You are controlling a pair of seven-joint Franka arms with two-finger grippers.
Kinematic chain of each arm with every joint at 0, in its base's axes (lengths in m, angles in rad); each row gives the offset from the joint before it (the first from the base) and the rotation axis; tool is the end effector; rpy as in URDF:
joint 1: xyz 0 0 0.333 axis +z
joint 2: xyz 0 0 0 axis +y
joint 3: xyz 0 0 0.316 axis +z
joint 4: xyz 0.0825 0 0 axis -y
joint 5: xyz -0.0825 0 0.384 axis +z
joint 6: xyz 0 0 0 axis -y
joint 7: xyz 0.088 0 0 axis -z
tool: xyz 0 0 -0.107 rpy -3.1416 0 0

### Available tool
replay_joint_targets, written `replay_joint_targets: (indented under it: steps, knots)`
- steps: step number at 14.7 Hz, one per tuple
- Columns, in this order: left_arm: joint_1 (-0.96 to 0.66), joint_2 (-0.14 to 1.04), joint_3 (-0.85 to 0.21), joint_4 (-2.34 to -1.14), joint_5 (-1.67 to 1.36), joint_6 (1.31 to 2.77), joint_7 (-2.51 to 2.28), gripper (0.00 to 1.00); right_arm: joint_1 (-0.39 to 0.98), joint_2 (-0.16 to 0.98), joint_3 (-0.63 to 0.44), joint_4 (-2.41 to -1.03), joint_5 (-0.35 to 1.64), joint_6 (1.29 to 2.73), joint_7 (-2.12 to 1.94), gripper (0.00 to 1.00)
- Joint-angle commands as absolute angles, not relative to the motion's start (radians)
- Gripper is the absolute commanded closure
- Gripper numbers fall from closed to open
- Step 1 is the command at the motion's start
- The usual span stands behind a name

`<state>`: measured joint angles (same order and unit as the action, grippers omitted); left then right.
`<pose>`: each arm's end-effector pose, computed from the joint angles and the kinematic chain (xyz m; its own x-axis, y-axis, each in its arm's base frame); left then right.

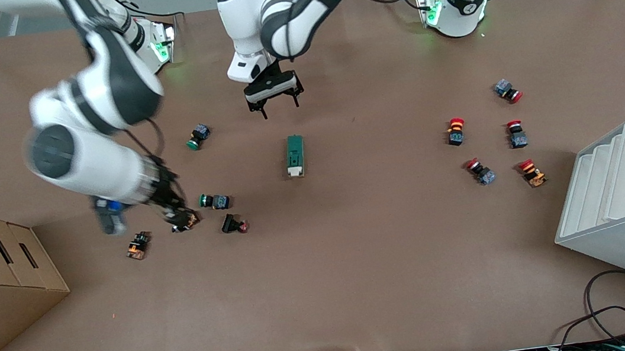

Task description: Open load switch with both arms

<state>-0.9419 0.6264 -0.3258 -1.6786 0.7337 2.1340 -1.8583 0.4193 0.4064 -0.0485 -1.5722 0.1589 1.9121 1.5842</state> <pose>0.2495 -0.6228 0.2456 0.9030 0.1677 0.3956 0.2110 -0.9751 -0.0684 0.6160 0.2559 0.4024 0.2913 -0.9484 -0.1254 -0.9509 -0.3014 0.0706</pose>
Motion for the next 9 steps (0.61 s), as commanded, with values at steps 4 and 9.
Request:
replay_joint_targets:
  steps: [4, 9]
  knots:
    - [-0.997, 0.692, -0.324, -1.808, 1.231, 2.155, -2.268, 0.01, 0.517, 0.722, -0.061, -1.319, 0.178, 1.963, 1.827, 0.0]
    - [-1.002, 0.728, -0.321, -1.879, 1.615, 2.145, -2.523, 0.01, 0.6, 0.756, -0.058, -1.37, 0.211, 1.934, 1.835, 0.0]
